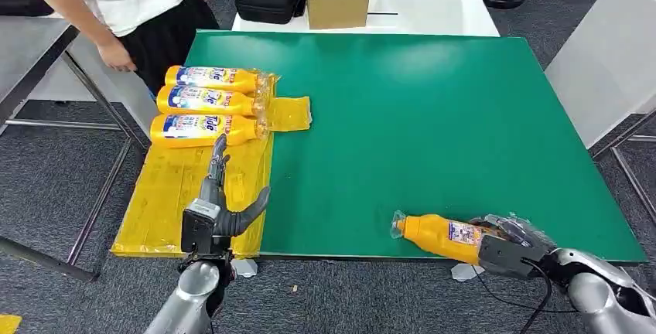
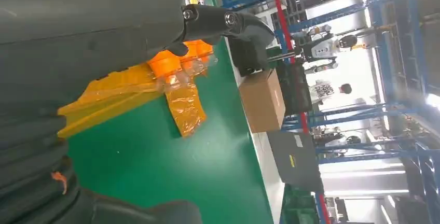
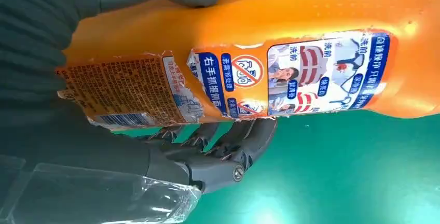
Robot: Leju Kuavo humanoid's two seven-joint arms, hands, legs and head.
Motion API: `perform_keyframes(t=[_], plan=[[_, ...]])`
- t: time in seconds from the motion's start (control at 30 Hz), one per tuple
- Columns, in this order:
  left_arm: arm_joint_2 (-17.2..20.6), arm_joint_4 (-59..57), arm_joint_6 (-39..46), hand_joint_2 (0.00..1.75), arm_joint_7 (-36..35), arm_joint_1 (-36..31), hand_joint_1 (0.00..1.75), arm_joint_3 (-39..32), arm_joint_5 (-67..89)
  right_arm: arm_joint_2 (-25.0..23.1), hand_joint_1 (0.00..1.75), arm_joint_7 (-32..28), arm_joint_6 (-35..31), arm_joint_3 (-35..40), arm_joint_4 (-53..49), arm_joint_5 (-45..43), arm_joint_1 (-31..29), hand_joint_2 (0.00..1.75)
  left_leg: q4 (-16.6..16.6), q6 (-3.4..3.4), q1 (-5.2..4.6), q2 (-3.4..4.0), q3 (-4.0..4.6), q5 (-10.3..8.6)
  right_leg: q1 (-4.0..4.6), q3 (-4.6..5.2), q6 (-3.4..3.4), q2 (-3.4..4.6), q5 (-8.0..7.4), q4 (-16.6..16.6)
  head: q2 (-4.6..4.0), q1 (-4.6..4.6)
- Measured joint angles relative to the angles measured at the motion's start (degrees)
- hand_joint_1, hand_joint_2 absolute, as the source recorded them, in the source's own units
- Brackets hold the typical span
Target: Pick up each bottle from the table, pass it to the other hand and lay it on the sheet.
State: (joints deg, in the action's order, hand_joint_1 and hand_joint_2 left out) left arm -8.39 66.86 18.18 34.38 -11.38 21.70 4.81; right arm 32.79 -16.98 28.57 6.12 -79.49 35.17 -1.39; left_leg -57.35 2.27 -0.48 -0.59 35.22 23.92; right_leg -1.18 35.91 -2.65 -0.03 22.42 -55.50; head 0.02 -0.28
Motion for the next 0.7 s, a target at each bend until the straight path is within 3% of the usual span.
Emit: perform_keyframes(t=[0.33, 0.53, 0.7], plan=[[0.1, 0.0, 0.2, 1.75, 0.0, 0.2, 0.00, 0.0, 0.0, -0.7, 1.75, -0.3, -2.3, 0.0, -0.5, 0.7, -0.1, 1.75, 0.0, 0.00, 0.01, 0.02, -0.01, 0.01, 0.01, -0.04, 0.01, 0.04, -0.01, 0.0, 0.00, 0.00], [0.1, 0.0, 0.7, 1.75, 0.5, 0.5, 0.00, 0.0, 0.5, -4.7, 1.75, -4.5, -9.2, 0.1, -0.3, 0.5, -1.8, 1.75, 0.0, -0.01, 0.01, 0.05, 0.00, -0.04, 0.01, -0.02, 0.02, 0.05, -0.01, 0.0, 0.00, -0.02], [0.0, 0.0, 1.2, 1.75, 0.6, 0.9, 0.00, -0.1, 0.6, -7.1, 1.75, -5.4, -10.6, 0.1, -0.3, 0.5, -3.2, 1.75, 0.0, -0.01, 0.01, 0.00, 0.04, -0.04, 0.00, -0.02, 0.01, 0.02, -0.01, 0.0, 0.00, -0.02]])
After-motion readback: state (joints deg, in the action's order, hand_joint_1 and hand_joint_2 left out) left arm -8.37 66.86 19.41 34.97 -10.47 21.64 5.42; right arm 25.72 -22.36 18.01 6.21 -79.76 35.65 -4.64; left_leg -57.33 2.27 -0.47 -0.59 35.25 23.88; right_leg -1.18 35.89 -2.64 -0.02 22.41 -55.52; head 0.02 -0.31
